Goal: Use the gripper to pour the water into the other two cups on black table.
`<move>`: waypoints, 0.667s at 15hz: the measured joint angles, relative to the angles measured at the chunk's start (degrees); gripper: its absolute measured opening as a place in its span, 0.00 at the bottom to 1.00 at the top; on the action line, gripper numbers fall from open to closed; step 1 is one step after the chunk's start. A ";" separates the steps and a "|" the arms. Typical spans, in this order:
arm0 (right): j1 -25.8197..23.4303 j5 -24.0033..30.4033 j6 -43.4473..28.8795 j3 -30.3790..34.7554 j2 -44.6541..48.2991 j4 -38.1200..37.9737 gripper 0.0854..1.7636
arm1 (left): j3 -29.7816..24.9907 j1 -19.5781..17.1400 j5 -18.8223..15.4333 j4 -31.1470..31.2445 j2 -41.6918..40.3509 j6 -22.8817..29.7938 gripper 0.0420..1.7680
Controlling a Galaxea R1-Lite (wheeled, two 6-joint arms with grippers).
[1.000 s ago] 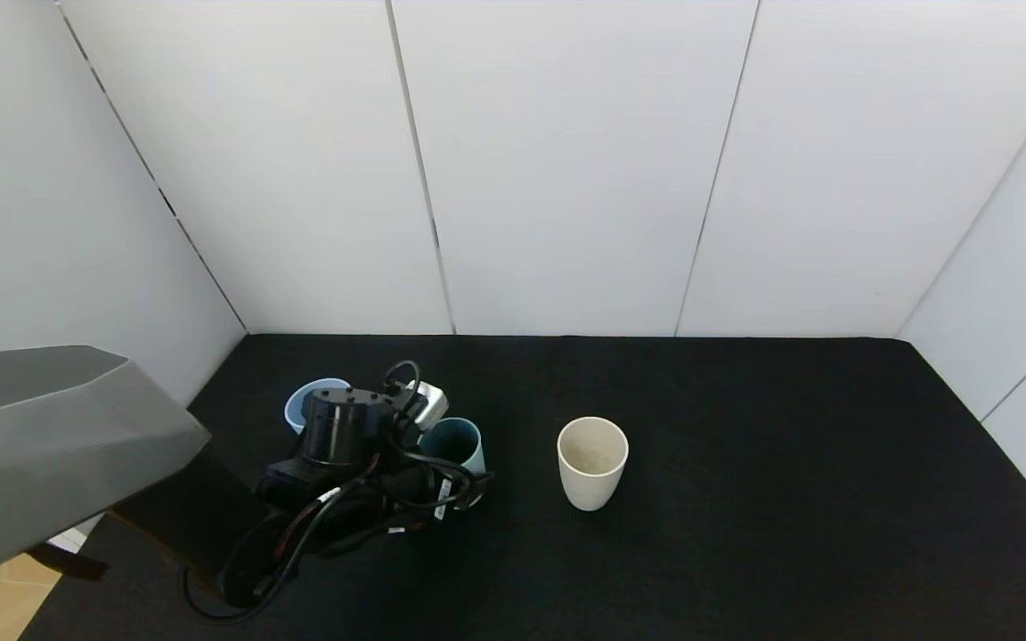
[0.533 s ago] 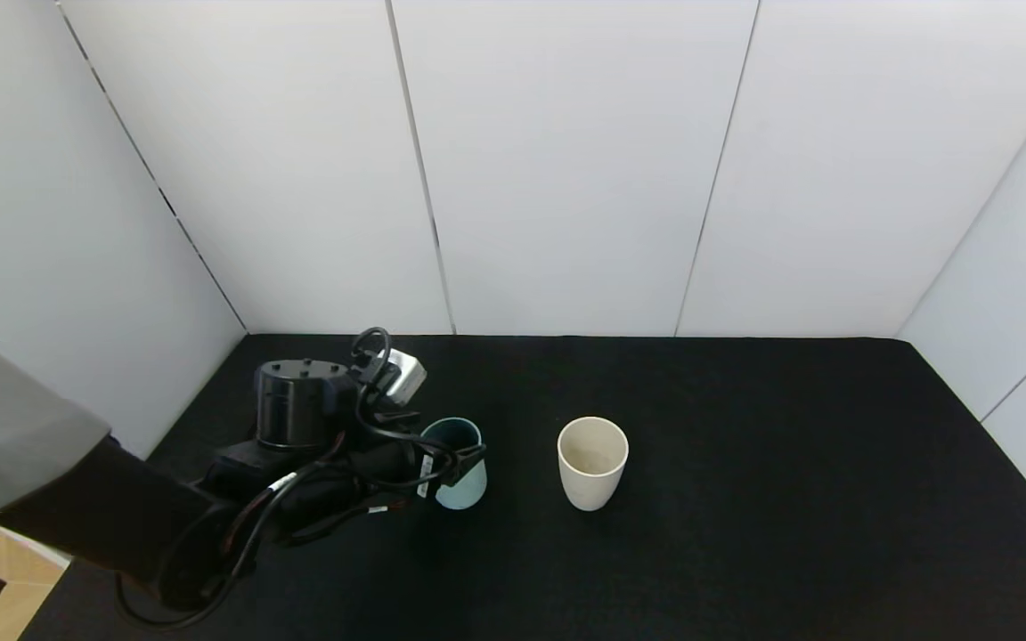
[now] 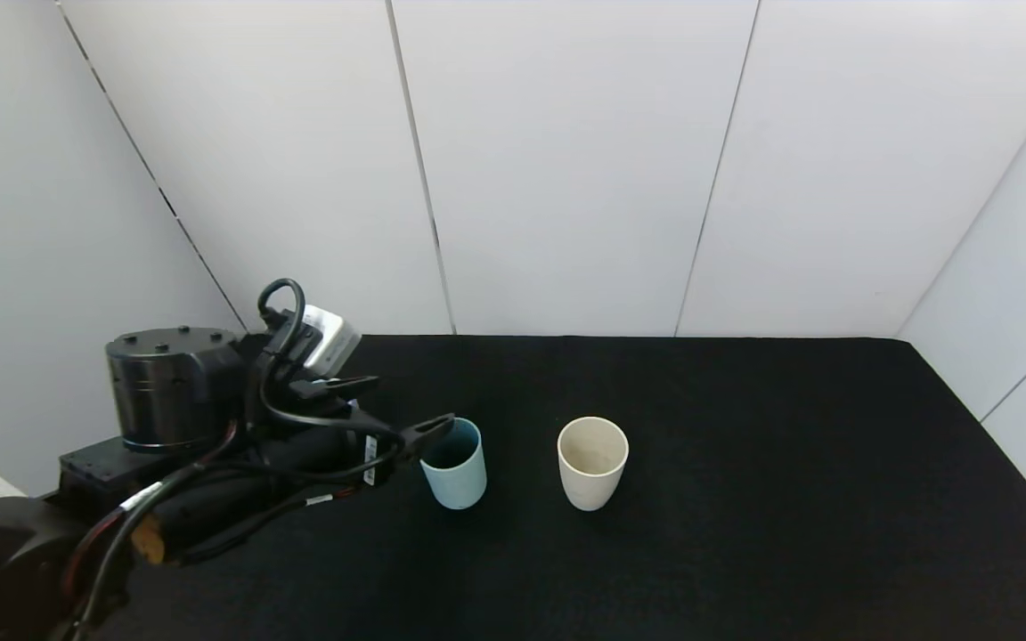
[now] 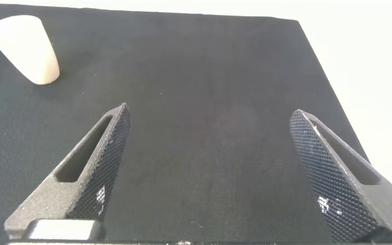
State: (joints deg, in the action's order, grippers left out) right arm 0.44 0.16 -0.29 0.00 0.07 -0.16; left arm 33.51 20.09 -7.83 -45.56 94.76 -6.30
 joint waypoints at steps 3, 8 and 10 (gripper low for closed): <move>0.00 0.00 0.00 0.00 0.00 0.00 0.97 | -5.18 -0.02 0.22 0.07 -6.50 0.02 0.96; 0.00 0.00 -0.01 0.00 0.00 0.00 0.97 | -12.62 0.05 2.51 5.45 -19.30 0.13 0.96; 0.00 0.00 -0.01 0.00 0.00 0.00 0.97 | -13.89 0.05 4.63 12.00 -25.91 0.16 0.96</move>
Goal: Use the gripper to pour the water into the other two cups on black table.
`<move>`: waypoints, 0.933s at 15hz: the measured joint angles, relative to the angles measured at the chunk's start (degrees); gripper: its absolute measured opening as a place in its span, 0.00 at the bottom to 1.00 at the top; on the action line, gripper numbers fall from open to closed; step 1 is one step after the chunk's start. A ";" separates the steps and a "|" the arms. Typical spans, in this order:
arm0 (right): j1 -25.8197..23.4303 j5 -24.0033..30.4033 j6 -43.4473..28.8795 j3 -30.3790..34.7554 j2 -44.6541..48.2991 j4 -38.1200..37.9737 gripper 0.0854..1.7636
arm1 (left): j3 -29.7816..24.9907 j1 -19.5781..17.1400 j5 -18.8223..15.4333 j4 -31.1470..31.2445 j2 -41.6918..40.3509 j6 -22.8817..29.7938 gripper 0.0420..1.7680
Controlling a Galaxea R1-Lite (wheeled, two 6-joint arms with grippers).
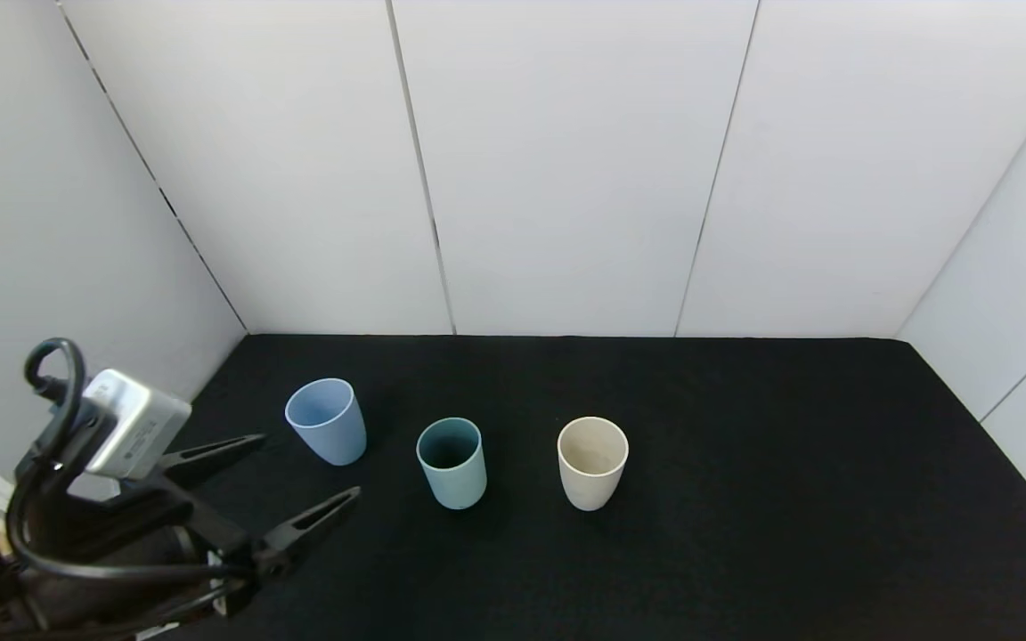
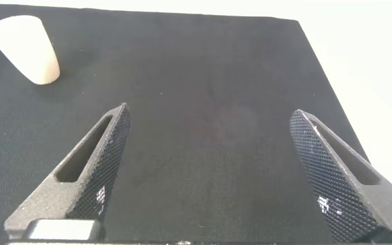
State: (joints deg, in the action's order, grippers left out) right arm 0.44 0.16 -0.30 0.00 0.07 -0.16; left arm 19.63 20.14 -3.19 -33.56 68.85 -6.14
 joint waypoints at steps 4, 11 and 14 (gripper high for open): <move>0.00 0.00 0.00 0.00 0.00 0.00 0.97 | 0.16 0.04 6.33 17.38 -16.10 -0.30 0.97; 0.00 -0.02 0.00 0.00 0.00 -0.02 0.97 | 2.12 -8.57 12.97 39.01 -39.53 -7.36 0.97; 0.00 -0.02 0.00 0.00 0.00 0.00 0.97 | 2.30 -14.47 9.14 46.48 -47.96 -8.02 0.97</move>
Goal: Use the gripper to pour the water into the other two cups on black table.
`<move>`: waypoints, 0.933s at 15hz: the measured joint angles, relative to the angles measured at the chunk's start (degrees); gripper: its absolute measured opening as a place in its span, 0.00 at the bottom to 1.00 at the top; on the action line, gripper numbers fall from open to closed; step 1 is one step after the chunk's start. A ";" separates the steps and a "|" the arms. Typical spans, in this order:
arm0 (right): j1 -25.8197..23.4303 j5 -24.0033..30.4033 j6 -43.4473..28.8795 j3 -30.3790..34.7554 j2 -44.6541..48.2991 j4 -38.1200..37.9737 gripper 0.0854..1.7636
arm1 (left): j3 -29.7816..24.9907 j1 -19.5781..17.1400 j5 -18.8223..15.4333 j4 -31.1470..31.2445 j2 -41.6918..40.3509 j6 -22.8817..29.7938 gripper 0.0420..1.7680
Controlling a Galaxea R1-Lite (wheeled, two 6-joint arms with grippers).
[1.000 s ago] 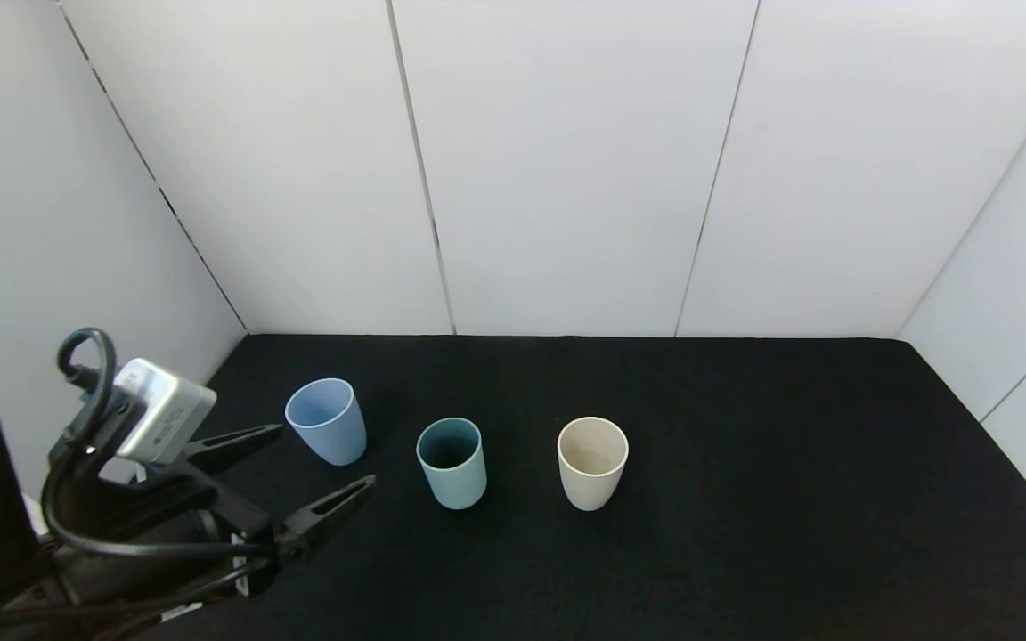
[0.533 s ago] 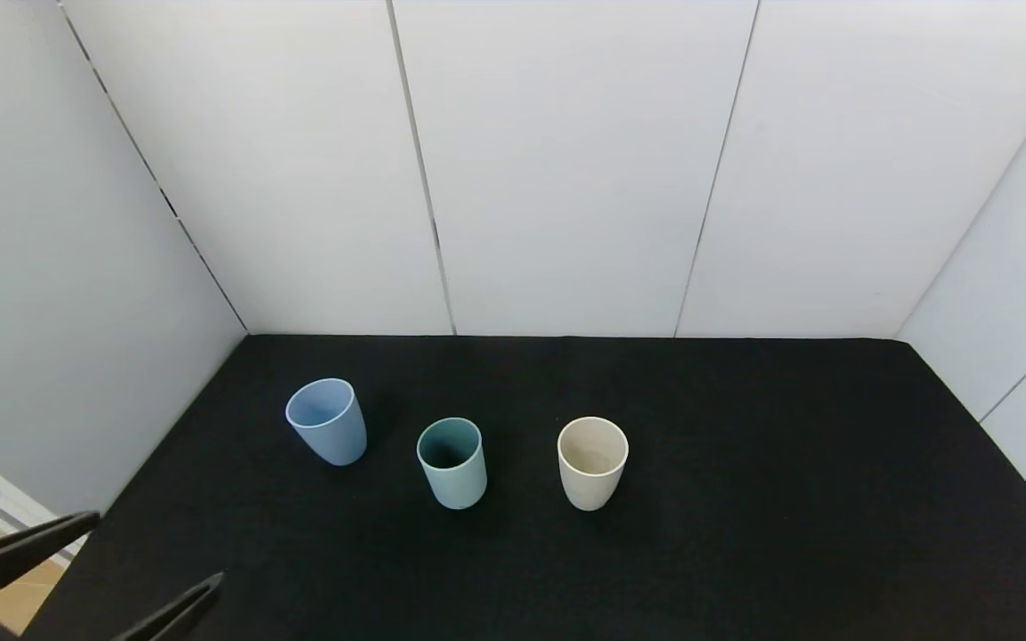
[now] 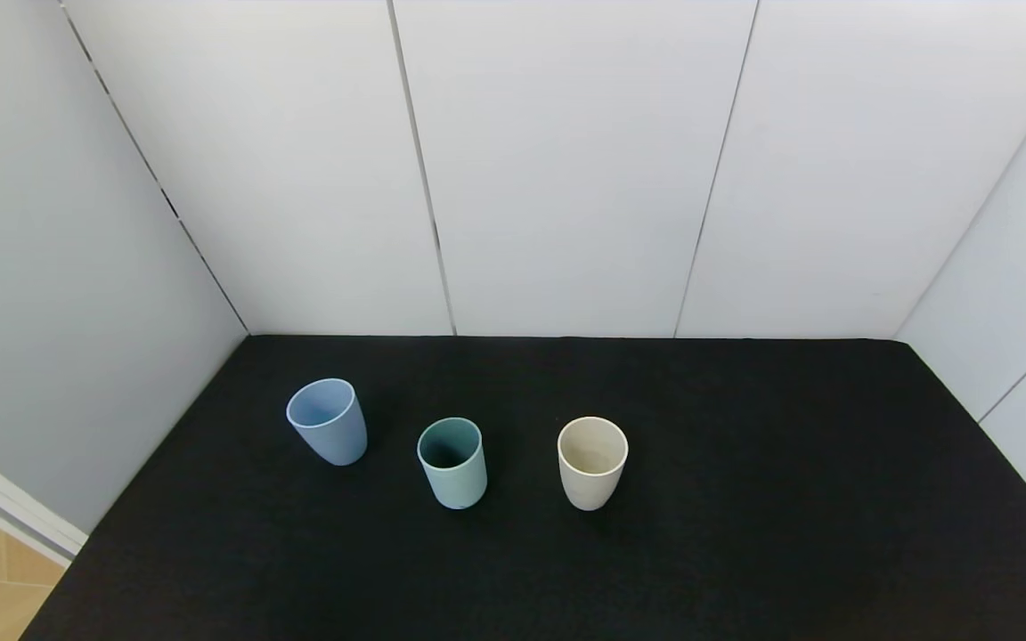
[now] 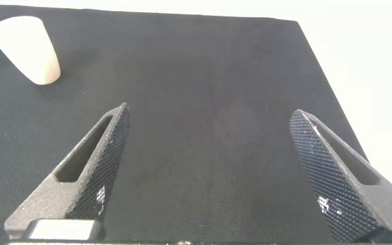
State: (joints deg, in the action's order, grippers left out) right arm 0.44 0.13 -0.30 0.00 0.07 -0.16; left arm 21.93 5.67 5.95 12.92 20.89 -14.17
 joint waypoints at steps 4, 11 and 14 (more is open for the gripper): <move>0.02 0.02 0.00 0.00 0.00 0.02 0.97 | -0.79 -6.46 -7.33 4.96 -8.17 0.96 0.97; 0.02 0.02 0.00 0.00 0.00 0.02 0.97 | -11.72 -5.88 -13.93 -1.32 -19.33 3.97 0.97; 0.02 0.02 0.01 0.00 0.00 0.00 0.97 | -18.05 -5.83 -13.10 -11.63 -20.65 5.51 0.97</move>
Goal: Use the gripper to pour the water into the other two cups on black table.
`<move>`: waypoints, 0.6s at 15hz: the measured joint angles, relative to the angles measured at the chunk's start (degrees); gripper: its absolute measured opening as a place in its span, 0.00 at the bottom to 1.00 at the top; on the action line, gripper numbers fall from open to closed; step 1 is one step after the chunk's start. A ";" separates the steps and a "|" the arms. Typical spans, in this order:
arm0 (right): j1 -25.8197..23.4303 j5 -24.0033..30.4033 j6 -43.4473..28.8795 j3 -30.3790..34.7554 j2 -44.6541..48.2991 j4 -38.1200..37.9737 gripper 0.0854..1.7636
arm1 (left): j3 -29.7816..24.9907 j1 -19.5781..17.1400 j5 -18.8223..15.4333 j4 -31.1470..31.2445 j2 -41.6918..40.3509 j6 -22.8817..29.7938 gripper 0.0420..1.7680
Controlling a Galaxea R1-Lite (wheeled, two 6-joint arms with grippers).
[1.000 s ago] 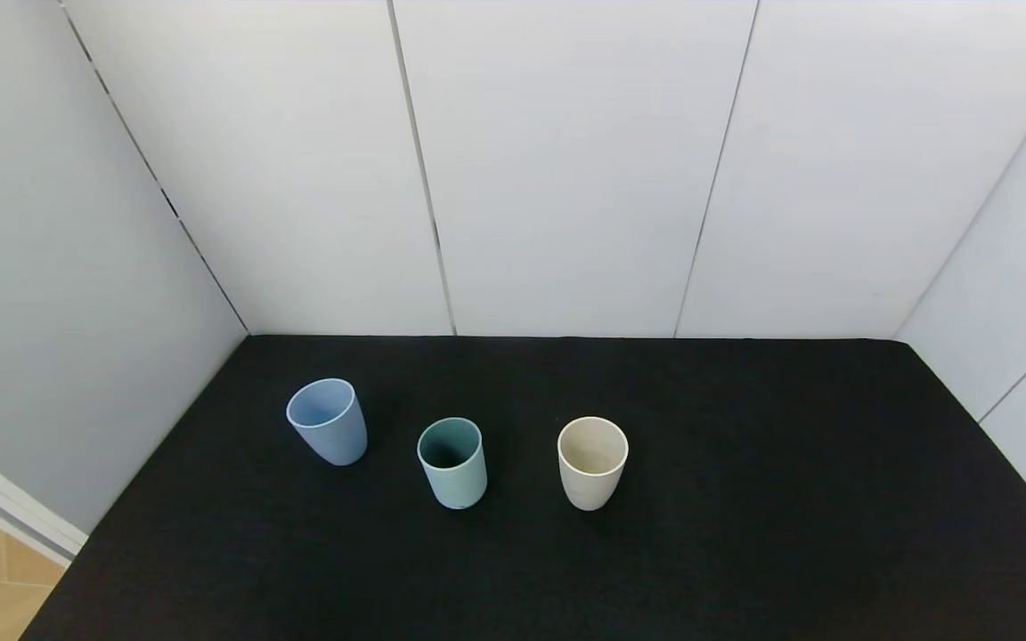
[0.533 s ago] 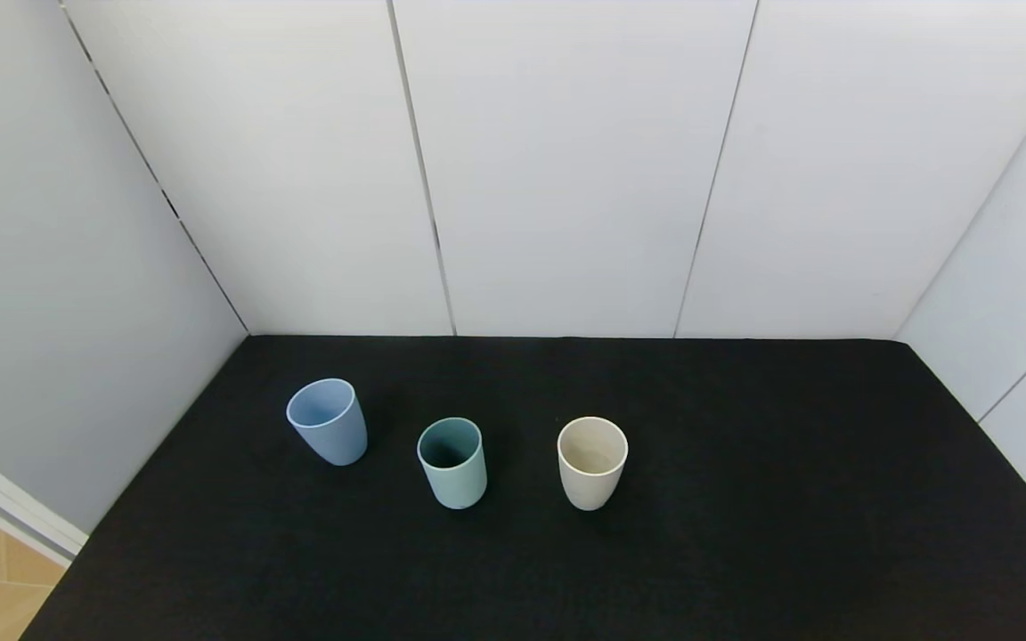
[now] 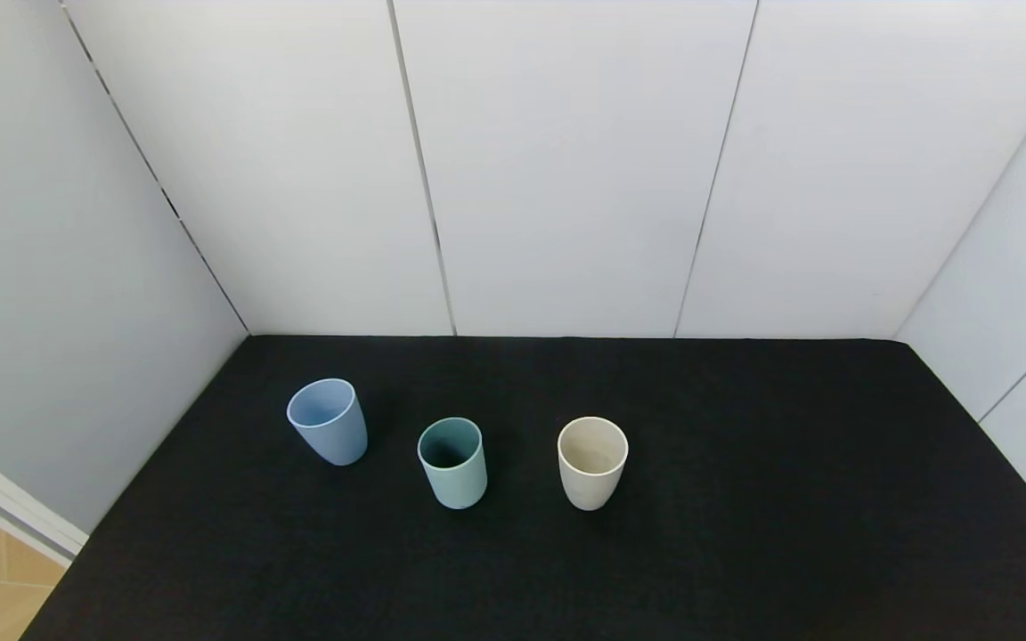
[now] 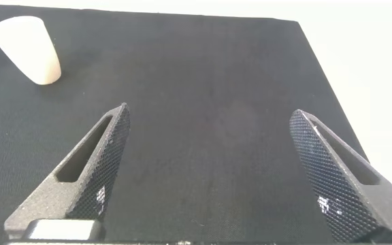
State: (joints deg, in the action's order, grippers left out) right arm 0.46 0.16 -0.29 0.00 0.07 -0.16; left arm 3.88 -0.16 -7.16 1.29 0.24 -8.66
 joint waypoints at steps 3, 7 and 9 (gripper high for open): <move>0.00 0.00 -0.01 0.00 0.00 0.02 0.97 | -2.80 0.00 4.41 -0.89 -0.27 -1.79 0.97; 0.00 0.00 0.00 0.00 0.00 0.02 0.97 | -3.77 0.00 5.16 -0.37 -0.32 3.95 0.97; 0.00 0.00 -0.04 0.00 0.00 0.02 0.97 | -3.80 0.00 5.45 -0.55 -0.32 5.22 0.97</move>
State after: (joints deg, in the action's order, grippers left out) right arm 0.46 0.16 -0.33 0.00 0.07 -0.13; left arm 0.07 -0.16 -1.71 0.74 -0.07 -3.44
